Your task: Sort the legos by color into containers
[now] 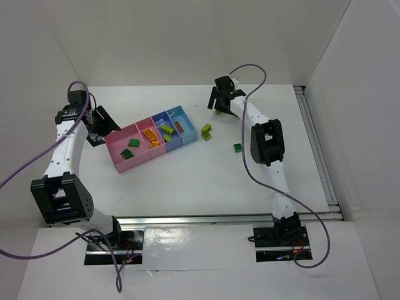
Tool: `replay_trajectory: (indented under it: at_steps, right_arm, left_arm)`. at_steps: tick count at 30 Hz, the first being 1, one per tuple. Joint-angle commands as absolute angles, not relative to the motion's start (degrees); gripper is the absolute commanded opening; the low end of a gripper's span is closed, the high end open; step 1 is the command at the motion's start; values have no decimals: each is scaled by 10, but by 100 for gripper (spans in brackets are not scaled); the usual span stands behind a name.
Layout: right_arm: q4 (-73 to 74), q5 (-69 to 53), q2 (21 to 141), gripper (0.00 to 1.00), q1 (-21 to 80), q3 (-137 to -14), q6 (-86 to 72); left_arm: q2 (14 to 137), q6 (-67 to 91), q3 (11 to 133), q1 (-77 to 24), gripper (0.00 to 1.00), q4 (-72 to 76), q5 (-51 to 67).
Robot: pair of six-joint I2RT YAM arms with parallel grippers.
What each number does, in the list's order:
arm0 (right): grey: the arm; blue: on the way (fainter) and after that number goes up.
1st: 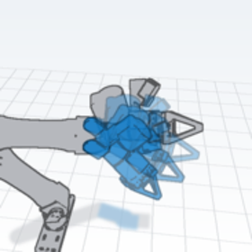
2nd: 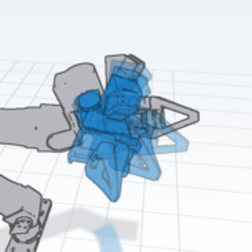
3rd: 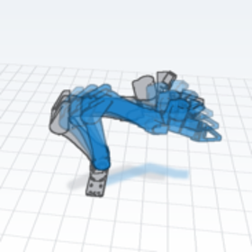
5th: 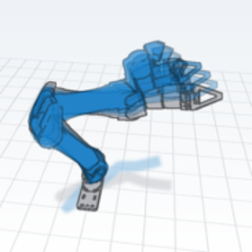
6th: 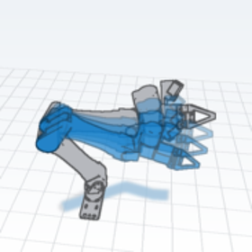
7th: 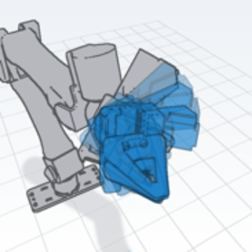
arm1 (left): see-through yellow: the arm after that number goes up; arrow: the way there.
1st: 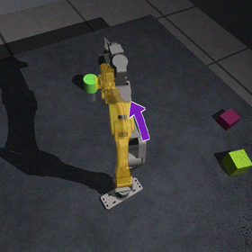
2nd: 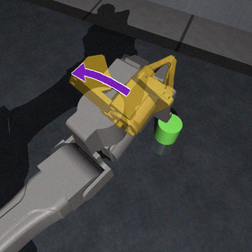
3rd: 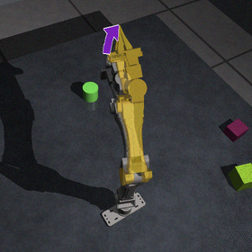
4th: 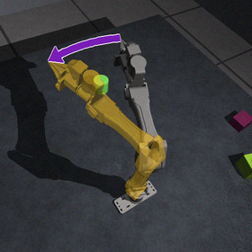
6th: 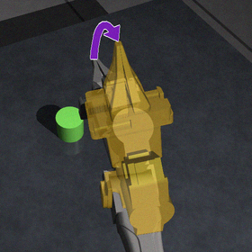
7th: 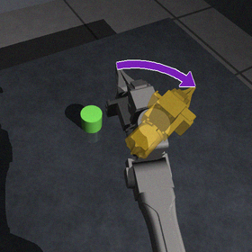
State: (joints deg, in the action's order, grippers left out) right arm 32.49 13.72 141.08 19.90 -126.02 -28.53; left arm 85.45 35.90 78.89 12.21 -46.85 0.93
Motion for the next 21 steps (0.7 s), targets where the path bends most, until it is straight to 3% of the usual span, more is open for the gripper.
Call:
replay_trajectory:
  at_steps: [1,6,10,14,21]
  right_arm:
    - [350,113,1444,89,199,-1322,-298]
    - [294,85,1468,82,192,-1327,-303]
    - [320,104,1522,71,192,-1400,-303]
    - [320,114,1522,48,192,-1402,-315]
    - [320,149,1460,21,204,-1332,-309]
  left_arm:
    - [839,345,811,113,77,-462,5]
    - [833,339,811,107,77,-457,5]
    - [822,339,801,107,77,-457,0]
    - [809,339,801,107,77,-457,0]
    - [809,339,801,107,77,-457,5]
